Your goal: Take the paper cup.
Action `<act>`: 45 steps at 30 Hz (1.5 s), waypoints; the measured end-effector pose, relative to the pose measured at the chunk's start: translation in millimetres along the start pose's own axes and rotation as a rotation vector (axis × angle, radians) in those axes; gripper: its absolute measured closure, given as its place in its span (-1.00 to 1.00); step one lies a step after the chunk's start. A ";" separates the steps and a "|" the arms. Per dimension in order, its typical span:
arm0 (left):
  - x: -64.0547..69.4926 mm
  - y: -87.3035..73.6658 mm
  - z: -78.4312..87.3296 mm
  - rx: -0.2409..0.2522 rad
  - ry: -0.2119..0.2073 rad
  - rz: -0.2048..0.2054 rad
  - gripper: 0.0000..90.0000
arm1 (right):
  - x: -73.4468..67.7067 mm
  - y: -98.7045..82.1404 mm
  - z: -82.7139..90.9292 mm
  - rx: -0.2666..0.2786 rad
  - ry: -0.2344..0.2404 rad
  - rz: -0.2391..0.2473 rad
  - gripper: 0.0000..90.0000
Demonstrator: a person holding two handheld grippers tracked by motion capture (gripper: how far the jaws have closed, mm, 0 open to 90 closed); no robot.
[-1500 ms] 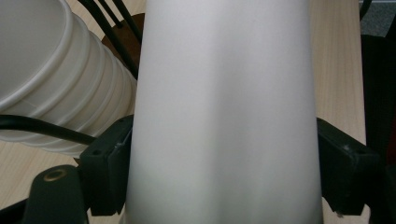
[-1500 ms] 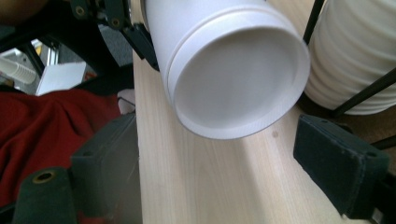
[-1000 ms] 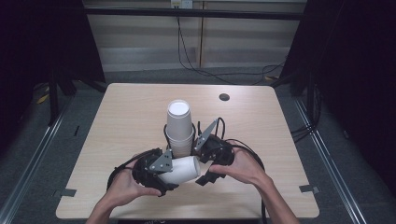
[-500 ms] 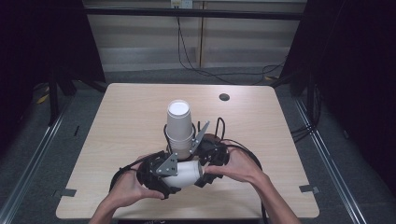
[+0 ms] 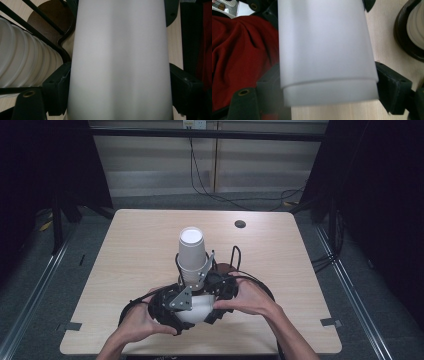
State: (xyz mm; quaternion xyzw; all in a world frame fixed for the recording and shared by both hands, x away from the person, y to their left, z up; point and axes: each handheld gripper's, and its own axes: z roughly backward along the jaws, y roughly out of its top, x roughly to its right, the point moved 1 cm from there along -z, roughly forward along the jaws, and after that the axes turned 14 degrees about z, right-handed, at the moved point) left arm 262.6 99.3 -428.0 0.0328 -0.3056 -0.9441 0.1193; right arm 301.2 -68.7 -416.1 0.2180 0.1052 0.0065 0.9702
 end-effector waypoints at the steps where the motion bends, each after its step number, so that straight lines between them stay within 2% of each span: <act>1: 0.0 0.1 0.2 0.001 0.002 -0.001 -0.59 | -0.3 0.7 -0.3 0.001 0.002 -0.002 -0.58; 9: 0.7 1.5 2.4 0.024 -0.007 -0.002 -0.59 | -0.2 0.8 1.5 0.031 0.013 -0.012 -0.66; 13: 0.8 1.5 3.3 0.035 -0.011 -0.003 -0.59 | 0.1 3.2 -0.3 0.035 0.023 0.001 -0.65; 17: -0.8 -0.8 5.6 0.041 -0.016 -0.004 -0.59 | -1.7 6.9 -1.3 0.050 0.030 0.023 -0.48; 27: 1.7 1.2 4.8 0.080 -0.034 -0.011 -0.65 | -4.8 3.7 1.9 0.047 0.033 0.037 -0.44; 31: 1.7 0.6 4.9 0.100 -0.040 -0.015 -0.67 | -5.0 2.9 3.0 0.040 0.036 0.030 -0.44; 33: 1.7 0.2 5.7 0.108 -0.033 -0.012 -0.68 | -4.9 2.6 3.8 0.045 0.040 0.031 -0.44; 34: 0.6 0.2 6.7 0.099 -0.030 -0.024 -0.69 | -4.9 2.7 3.9 0.045 0.040 0.029 -0.44; 35: 0.7 0.0 6.2 0.109 -0.032 -0.007 -0.69 | -5.0 3.0 4.2 0.044 0.039 0.021 -0.44; 40: -0.1 -1.5 8.0 0.121 -0.040 -0.009 -0.70 | -5.2 4.2 3.9 0.043 0.039 0.020 -0.44; 45: -5.4 -3.7 12.0 0.147 -0.108 0.017 -0.69 | -5.8 4.9 4.2 0.042 0.054 0.023 -0.44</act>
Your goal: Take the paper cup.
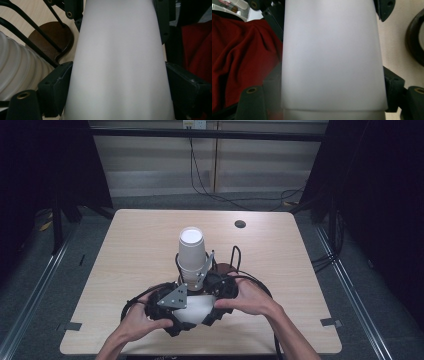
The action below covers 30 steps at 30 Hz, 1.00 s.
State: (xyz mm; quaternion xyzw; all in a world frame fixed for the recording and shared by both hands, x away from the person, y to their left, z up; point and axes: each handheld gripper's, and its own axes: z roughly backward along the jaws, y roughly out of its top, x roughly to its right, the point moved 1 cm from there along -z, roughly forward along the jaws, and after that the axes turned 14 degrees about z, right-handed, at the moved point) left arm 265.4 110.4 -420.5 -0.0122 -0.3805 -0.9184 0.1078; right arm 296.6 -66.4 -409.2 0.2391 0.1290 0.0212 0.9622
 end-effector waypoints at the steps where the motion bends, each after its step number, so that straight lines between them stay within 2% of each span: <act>1: -0.6 -0.3 0.5 0.006 -0.006 0.006 -0.69 | -0.1 0.1 -0.2 0.004 0.001 0.003 -0.44; 11: 0.0 -0.1 4.4 0.034 -0.019 0.009 -0.69 | -1.3 0.0 0.9 0.018 0.002 0.005 -0.44; 26: 0.5 -0.1 5.5 0.042 -0.014 0.004 -0.69 | -1.9 -1.0 1.8 0.018 0.009 0.009 -0.45; 30: -0.3 -0.3 5.9 0.052 -0.031 0.006 -0.69 | -1.9 -1.4 1.7 0.022 0.007 0.006 -0.45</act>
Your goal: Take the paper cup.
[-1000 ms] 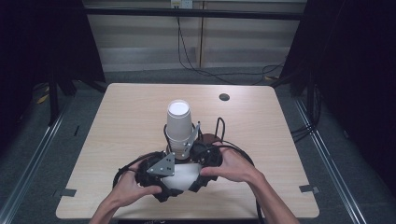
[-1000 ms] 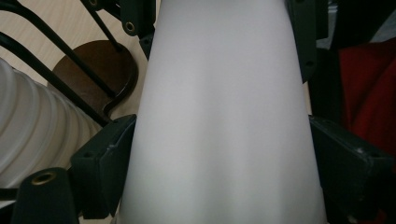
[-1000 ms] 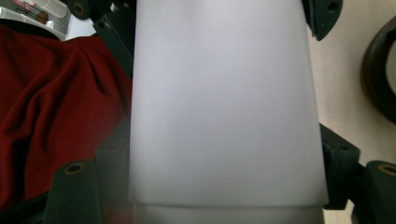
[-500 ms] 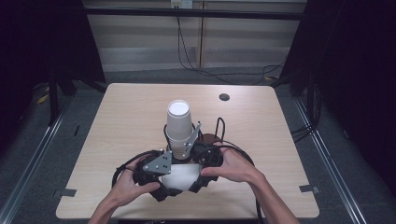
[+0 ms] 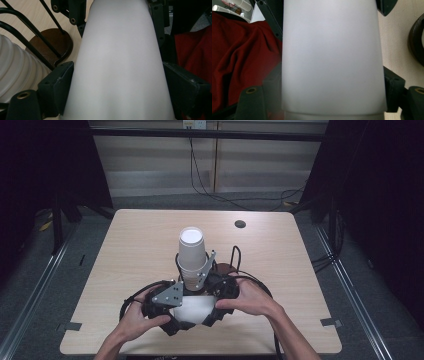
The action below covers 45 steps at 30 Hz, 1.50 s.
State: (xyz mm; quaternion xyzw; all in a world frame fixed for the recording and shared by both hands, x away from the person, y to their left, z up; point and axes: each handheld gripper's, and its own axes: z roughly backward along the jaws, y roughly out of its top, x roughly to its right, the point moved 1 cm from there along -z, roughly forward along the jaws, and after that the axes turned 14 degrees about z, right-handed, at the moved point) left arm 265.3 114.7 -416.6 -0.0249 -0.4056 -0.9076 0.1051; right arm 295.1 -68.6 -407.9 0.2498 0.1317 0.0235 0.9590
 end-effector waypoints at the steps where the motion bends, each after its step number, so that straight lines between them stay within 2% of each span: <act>1: 0.0 0.1 0.3 -0.002 0.002 -0.005 -0.69 | 0.2 -0.3 -0.4 -0.002 0.006 0.003 -0.45; 6: -0.4 0.2 1.0 0.015 -0.006 0.006 -0.69 | 0.1 -1.8 -0.8 -0.003 0.012 -0.005 -0.45; 10: 0.0 1.3 2.1 0.027 -0.006 0.000 -0.69 | -0.2 -3.3 0.1 0.017 0.006 0.006 -0.45; 17: -0.5 3.9 16.4 0.142 0.009 0.025 -0.65 | 0.3 -12.5 -0.4 0.011 -0.016 -0.010 -0.45; 19: -2.5 3.4 19.9 0.164 0.015 0.037 -0.65 | 0.0 -16.4 0.6 0.031 -0.020 -0.013 -0.45; 21: -4.4 2.8 24.3 0.202 0.023 0.059 -0.65 | -1.0 -19.6 3.4 0.039 -0.057 -0.014 -0.45; 25: -7.0 1.8 30.9 0.239 0.037 0.087 -0.65 | 0.7 -31.0 7.2 0.071 -0.082 -0.031 -0.45; 31: -8.1 -0.2 36.0 0.267 0.031 0.121 -0.65 | -1.1 -43.3 15.7 0.117 -0.114 -0.056 -0.45; 36: -11.5 -5.0 40.7 0.290 0.046 0.130 -0.65 | -1.4 -51.2 17.3 0.166 -0.133 -0.070 -0.45; 38: -13.6 -6.6 41.6 0.305 0.054 0.145 -0.65 | -0.9 -52.2 16.9 0.198 -0.155 -0.060 -0.45; 39: -14.6 -7.4 41.8 0.315 0.050 0.159 -0.65 | -1.5 -52.4 17.3 0.209 -0.147 -0.060 -0.45; 40: -16.4 -8.4 41.8 0.328 0.030 0.168 -0.65 | -1.8 -52.4 17.6 0.220 -0.159 -0.053 -0.45; 41: -17.4 -9.1 41.9 0.331 0.027 0.171 -0.65 | -2.0 -52.7 18.3 0.228 -0.163 -0.050 -0.45; 42: -17.6 -9.7 41.2 0.328 0.049 0.178 -0.65 | -2.3 -52.7 18.6 0.234 -0.160 -0.051 -0.45; 45: -18.6 -10.7 38.6 0.328 0.021 0.185 -0.65 | -5.6 -51.6 19.4 0.252 -0.170 -0.043 -0.46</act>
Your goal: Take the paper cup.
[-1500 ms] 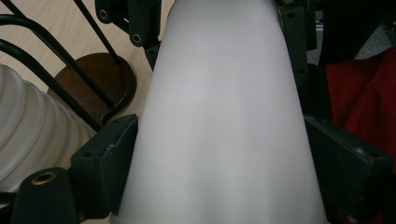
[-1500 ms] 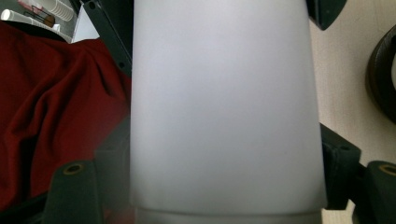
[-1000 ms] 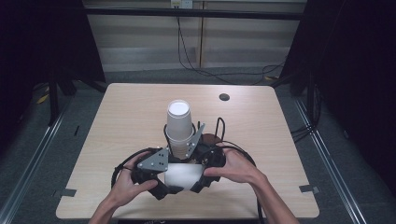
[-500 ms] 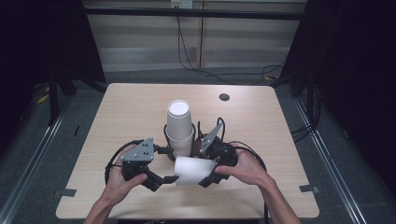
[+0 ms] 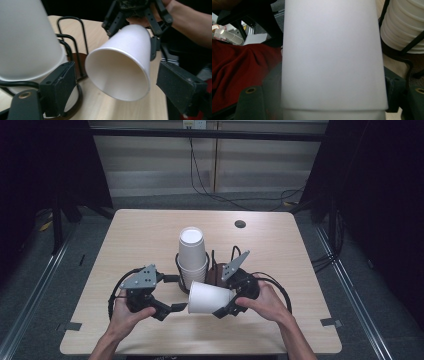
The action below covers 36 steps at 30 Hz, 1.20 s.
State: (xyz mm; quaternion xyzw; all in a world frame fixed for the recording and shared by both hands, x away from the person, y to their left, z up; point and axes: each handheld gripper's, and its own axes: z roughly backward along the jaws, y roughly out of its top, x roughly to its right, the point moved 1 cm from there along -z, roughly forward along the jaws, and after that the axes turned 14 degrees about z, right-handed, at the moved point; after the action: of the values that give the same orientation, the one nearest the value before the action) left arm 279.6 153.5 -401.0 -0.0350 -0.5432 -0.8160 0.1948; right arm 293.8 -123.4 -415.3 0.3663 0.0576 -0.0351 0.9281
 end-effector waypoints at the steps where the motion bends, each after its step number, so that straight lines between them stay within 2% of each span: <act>1: 0.2 -0.2 -0.6 -0.001 0.001 0.001 -0.65 | -0.6 0.4 0.8 0.002 -0.010 0.004 -0.45; 5: 0.4 -0.1 -2.1 0.007 0.003 0.000 -0.65 | -1.5 -1.1 1.0 0.038 -0.012 0.008 -0.45; 7: -0.6 -0.8 -2.0 0.018 -0.013 0.013 -0.65 | -1.8 -1.6 2.0 0.061 -0.019 0.006 -0.46; 11: -3.0 -1.9 -1.7 0.023 -0.007 0.021 -0.65 | 0.4 -2.3 1.8 0.098 -0.017 0.008 -0.46; 23: -3.4 -2.6 -2.1 0.042 -0.013 0.031 -0.65 | -1.5 0.4 -0.8 0.135 -0.039 0.040 -0.46; 29: -2.2 -3.2 -4.2 0.042 -0.012 0.026 -0.65 | -2.3 0.2 -1.4 0.148 -0.070 0.043 -0.46; 31: -2.8 -2.9 -3.3 0.050 -0.023 0.031 -0.65 | -3.5 0.1 -0.1 0.165 -0.078 0.049 -0.46; 33: -3.1 -2.7 -2.6 0.059 -0.015 0.034 -0.65 | -4.6 0.0 1.6 0.187 -0.079 0.058 -0.46; 36: -4.3 -3.2 -3.0 0.070 -0.037 0.042 -0.65 | -5.6 -0.7 2.6 0.207 -0.085 0.062 -0.46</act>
State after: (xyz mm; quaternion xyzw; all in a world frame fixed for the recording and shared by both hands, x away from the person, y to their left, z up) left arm 283.0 153.0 -406.2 -0.0548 -0.5740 -0.7915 0.2027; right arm 288.4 -125.6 -413.3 0.4599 0.0027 -0.0275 0.8875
